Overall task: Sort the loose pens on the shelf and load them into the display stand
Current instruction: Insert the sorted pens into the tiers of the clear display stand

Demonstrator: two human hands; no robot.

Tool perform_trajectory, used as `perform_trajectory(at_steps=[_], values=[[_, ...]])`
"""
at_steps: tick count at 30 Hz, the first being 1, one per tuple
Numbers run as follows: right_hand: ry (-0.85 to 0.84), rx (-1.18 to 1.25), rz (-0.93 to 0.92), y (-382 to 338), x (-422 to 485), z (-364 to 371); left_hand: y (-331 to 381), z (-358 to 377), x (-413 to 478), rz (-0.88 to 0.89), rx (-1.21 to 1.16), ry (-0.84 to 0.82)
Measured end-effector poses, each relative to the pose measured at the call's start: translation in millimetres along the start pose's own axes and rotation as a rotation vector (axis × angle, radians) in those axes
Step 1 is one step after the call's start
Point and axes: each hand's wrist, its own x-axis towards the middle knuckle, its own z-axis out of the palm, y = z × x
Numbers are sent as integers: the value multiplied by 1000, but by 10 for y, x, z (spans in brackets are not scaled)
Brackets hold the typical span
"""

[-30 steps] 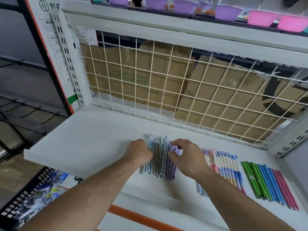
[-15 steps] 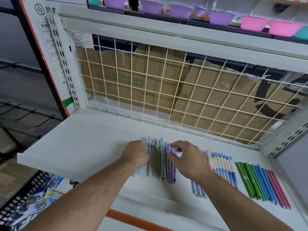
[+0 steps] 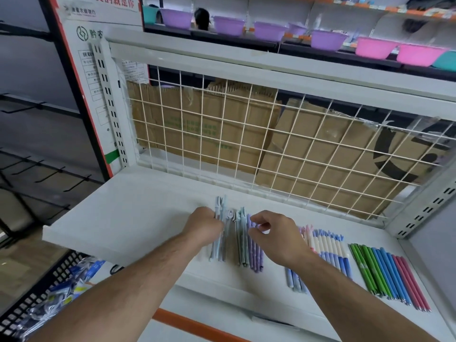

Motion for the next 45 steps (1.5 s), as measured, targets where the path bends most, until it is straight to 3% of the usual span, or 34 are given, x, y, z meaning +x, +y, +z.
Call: perform_trajectory(at_steps=[7, 13, 20, 35, 45], values=[[79, 102, 35, -62, -216, -170, 356, 173, -343, 157, -260, -116], [206, 309, 154, 10, -415, -507, 658, 520, -670, 262, -254, -216], [318, 333, 217, 392, -819, -1059, 1055, 1110, -1040, 364, -229, -338], [414, 367, 193, 1955, -2003, -2724, 2156, 3079, -2357, 467, -202, -390], [432, 410, 142, 2371, -1851, -3481, 2847, 3602, -2276, 535, -156, -368]])
